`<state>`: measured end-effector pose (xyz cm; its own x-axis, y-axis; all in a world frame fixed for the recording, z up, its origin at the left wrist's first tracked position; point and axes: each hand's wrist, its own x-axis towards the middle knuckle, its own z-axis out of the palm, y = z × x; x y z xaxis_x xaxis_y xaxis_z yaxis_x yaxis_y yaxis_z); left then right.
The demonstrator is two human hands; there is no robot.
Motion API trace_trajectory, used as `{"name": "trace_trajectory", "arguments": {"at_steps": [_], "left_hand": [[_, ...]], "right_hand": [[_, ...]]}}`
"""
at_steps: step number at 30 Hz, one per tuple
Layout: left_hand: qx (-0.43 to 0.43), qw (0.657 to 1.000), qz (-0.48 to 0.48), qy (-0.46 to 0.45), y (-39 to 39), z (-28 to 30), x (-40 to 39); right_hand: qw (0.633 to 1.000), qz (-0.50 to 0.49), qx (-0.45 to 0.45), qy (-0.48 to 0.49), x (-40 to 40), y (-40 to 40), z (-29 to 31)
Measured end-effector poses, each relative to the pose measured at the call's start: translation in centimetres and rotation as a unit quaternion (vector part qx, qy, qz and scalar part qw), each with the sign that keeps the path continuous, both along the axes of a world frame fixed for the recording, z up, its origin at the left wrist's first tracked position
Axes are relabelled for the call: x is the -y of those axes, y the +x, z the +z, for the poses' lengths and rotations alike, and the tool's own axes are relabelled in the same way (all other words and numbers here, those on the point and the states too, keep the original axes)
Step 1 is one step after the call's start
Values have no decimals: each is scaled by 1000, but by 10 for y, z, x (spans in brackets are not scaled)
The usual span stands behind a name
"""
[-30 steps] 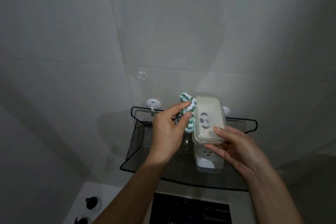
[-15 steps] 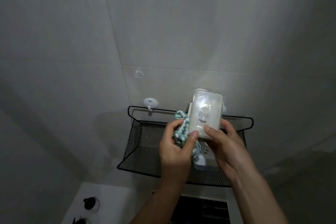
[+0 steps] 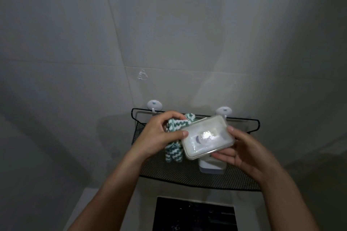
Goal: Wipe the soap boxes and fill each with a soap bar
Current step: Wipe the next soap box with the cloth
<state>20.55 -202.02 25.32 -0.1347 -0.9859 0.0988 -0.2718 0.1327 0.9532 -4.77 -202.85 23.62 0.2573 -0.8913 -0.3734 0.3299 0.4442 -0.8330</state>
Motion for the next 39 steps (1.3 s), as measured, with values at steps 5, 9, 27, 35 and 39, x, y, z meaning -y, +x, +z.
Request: {"name": "trace_trajectory", "arguments": {"at_steps": [5,9,27,35,39], "left_hand": [[18,999,-49,16,4,5,6],[18,1000,-20,8,-1,-4,7],[-194,955,222,-29,-49,-38,-34],[69,944,269,-177,-34,-24,-27],[156,925,229,-261,-42,-23,-29]], "right_hand": [[999,35,5,-5,0,-9,-9],[999,7,32,10,1,-5,-13],[993,-43,105,11,4,9,-9],[994,-27,99,-42,3,22,-8],[994,-19,78,-79,3,32,-9]]}}
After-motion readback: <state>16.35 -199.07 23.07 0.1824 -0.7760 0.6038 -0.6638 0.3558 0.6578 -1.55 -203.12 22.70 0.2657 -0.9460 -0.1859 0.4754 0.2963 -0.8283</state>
